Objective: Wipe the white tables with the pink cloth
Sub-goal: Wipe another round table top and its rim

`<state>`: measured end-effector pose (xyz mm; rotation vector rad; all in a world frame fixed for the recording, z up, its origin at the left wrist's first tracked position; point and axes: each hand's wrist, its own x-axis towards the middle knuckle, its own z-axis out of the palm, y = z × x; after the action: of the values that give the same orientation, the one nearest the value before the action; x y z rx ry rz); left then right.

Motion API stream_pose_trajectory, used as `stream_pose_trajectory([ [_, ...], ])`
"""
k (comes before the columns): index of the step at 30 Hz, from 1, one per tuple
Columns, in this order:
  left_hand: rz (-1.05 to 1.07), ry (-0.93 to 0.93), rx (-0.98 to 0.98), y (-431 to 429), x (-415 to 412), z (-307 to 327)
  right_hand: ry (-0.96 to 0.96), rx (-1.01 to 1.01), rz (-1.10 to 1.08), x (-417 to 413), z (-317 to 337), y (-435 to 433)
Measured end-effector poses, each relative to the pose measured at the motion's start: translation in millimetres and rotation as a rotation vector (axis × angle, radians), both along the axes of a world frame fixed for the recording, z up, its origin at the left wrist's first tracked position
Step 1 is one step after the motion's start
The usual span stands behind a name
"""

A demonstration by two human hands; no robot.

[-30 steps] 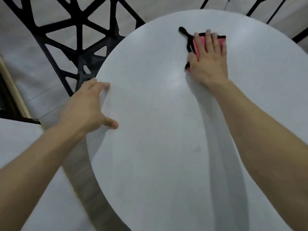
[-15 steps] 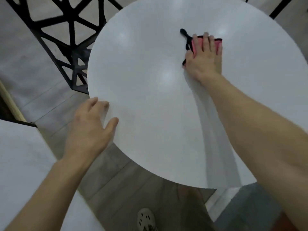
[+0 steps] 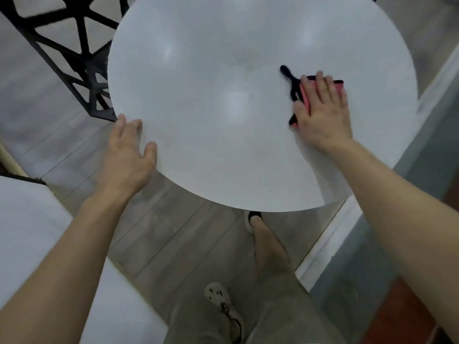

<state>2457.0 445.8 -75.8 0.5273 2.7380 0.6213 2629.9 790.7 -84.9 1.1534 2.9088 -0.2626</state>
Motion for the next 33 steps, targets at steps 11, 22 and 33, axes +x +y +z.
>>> stream_pose_trajectory([
  [11, -0.124, 0.103, -0.082, -14.2, 20.0, 23.3, 0.142, 0.021, 0.495, -4.2, -16.5, -168.2],
  [22, -0.262, 0.11, -0.039, 6.2, 55.1, 5.1, 0.04, 0.003, 0.05, 2.8, -12.8, -144.6],
  [33, -0.477, 0.051, -0.15, 101.3, 66.7, 35.0, 0.056, -0.022, -0.127, 116.2, -15.8, -79.4],
])
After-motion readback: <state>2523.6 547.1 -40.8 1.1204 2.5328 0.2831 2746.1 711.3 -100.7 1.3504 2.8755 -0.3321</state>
